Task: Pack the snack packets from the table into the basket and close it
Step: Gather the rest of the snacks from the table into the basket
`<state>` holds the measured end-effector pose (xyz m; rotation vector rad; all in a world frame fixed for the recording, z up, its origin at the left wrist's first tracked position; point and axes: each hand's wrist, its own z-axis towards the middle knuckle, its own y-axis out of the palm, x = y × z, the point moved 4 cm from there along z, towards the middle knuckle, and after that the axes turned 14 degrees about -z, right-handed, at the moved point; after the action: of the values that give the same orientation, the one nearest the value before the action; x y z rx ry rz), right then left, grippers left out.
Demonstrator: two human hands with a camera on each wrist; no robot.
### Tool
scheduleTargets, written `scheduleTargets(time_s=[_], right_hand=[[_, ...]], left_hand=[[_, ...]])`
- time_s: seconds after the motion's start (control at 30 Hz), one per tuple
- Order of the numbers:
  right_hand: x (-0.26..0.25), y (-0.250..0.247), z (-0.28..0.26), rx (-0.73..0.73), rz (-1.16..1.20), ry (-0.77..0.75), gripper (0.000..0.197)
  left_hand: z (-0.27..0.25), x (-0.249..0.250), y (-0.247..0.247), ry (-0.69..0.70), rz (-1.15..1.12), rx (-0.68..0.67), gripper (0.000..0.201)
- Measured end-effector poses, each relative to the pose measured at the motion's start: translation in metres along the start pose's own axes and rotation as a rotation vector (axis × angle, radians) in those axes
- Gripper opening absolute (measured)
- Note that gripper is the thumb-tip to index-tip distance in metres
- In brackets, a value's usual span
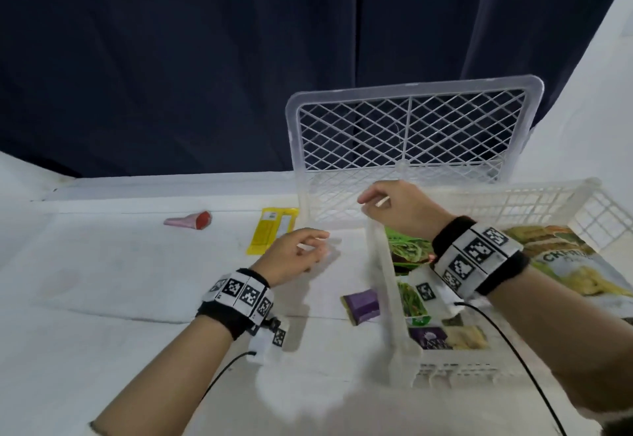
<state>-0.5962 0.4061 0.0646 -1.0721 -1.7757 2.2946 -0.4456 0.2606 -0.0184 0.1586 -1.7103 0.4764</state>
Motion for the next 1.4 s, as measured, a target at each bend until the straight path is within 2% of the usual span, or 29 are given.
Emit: scheduleTargets(time_s=[0.1, 0.2, 0.3, 0.37, 0.47, 0.53, 0.63, 0.73, 0.83, 0.9, 1.0, 1.07, 1.13, 1.2, 1.27, 1.33, 1.4], right_hand=[[-0.045, 0.030, 0.028, -0.034, 0.019, 0.023, 0.019], [-0.066, 0.085, 0.057, -0.073, 0.023, 0.178, 0.021], [-0.077, 0.152, 0.079, -0.209, -0.047, 0.310, 0.026], [-0.081, 0.186, 0.090, -0.281, -0.102, 0.425, 0.046], [-0.075, 0.220, 0.100, -0.313, -0.148, 0.662, 0.081], [-0.075, 0.236, 0.106, -0.309, -0.193, 0.743, 0.090], [-0.082, 0.244, 0.113, -0.242, -0.222, 0.793, 0.087], [-0.086, 0.242, 0.121, -0.170, -0.190, 0.803, 0.090], [-0.087, 0.239, 0.127, -0.059, 0.122, 0.743, 0.070], [-0.091, 0.235, 0.127, -0.081, 0.303, 0.734, 0.056], [-0.096, 0.219, 0.115, -0.184, 0.471, 0.751, 0.036], [-0.101, 0.204, 0.099, -0.264, 0.544, 0.742, 0.022], [-0.107, 0.189, 0.079, -0.360, 0.743, 0.736, 0.031], [-0.112, 0.168, 0.056, -0.392, 0.933, 0.720, 0.048], [-0.114, 0.141, 0.031, -0.355, 1.071, 0.716, 0.050], [-0.100, 0.109, 0.009, -0.216, 1.339, 0.851, 0.052], [-0.090, 0.080, -0.010, -0.281, 1.315, 0.721, 0.055]], left_hand=[[0.001, -0.022, -0.075, -0.036, 0.095, 0.074, 0.017], [0.003, -0.044, -0.148, -0.079, 0.203, 0.163, 0.014], [0.011, -0.067, -0.214, -0.093, 0.296, 0.238, 0.019], [0.016, -0.082, -0.254, -0.144, 0.298, 0.302, 0.024], [0.026, -0.100, -0.298, -0.184, 0.294, 0.407, 0.027], [0.034, -0.110, -0.313, -0.189, 0.394, 0.366, 0.037], [0.049, -0.124, -0.321, -0.200, 0.500, 0.240, 0.043], [0.064, -0.136, -0.326, -0.203, 0.499, 0.216, 0.038], [0.077, -0.146, -0.329, -0.190, 0.534, 0.230, 0.034], [0.081, -0.147, -0.329, -0.179, 0.583, 0.283, 0.042], [0.082, -0.142, -0.322, -0.248, 0.560, 0.280, 0.060], [0.078, -0.135, -0.309, -0.278, 0.505, 0.250, 0.055], [0.069, -0.120, -0.288, -0.228, 0.556, 0.197, 0.037], [0.059, -0.103, -0.261, -0.162, 0.490, 0.158, 0.040], [0.051, -0.084, -0.230, -0.096, 0.394, 0.122, 0.041], [0.047, -0.062, -0.196, -0.040, 0.332, 0.071, 0.035], [0.043, -0.038, -0.156, 0.003, 0.286, 0.003, 0.035]])
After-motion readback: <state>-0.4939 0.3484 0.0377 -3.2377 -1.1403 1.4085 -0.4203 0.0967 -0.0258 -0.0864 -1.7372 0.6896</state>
